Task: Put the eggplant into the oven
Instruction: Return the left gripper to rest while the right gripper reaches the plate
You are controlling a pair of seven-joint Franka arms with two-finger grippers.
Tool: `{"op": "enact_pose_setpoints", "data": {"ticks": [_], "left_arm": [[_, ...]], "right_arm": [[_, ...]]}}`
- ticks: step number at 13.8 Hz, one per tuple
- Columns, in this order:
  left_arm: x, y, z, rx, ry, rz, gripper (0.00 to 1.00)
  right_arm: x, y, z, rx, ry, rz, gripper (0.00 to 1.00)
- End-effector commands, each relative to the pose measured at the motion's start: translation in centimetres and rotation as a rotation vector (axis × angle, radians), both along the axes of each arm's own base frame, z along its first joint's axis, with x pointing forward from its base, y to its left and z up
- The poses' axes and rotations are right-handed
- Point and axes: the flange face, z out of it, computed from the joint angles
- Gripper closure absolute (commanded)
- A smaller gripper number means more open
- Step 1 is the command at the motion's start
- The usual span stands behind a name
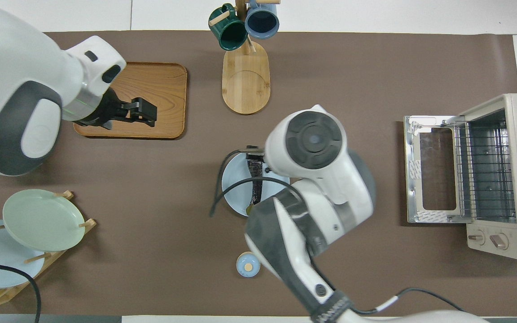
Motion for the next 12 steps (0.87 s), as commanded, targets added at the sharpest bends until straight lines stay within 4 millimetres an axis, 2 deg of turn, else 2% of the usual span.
{"op": "enact_pose_setpoints", "data": {"ticks": [1, 3, 4, 5, 6, 8, 11, 12], "left_arm": [[-1.4, 4.9, 2.9, 0.031, 0.010, -0.031, 0.00], [-2.3, 7.7, 4.6, 0.043, 0.021, 0.003, 0.00], [-3.0, 8.4, 5.4, 0.069, 0.022, 0.006, 0.00], [-3.6, 8.6, 6.0, 0.073, 0.032, 0.009, 0.00], [-4.1, 9.6, 6.4, 0.077, 0.048, 0.029, 0.00], [-4.8, 10.9, 6.8, 0.080, 0.076, 0.044, 0.00], [-5.0, 11.2, 6.0, 0.082, 0.096, 0.045, 0.00], [-5.0, 11.1, 6.0, 0.083, 0.094, 0.042, 0.00]], "right_arm": [[1.4, 7.1, -4.9, -0.004, -0.048, -0.022, 0.28], [0.2, 8.0, -7.1, 0.038, -0.088, -0.004, 0.32], [-0.3, 7.9, -7.8, 0.031, -0.080, 0.001, 0.41], [-0.9, 7.8, -8.3, 0.035, -0.082, 0.004, 0.44], [-2.1, 8.4, -8.9, 0.039, -0.083, 0.020, 0.45], [-2.7, 7.8, -9.8, 0.030, -0.075, 0.025, 0.45], [-4.1, 6.7, -12.0, 0.040, -0.084, 0.029, 0.45], [-4.4, 6.6, -12.0, 0.045, -0.088, 0.030, 0.45]]}}
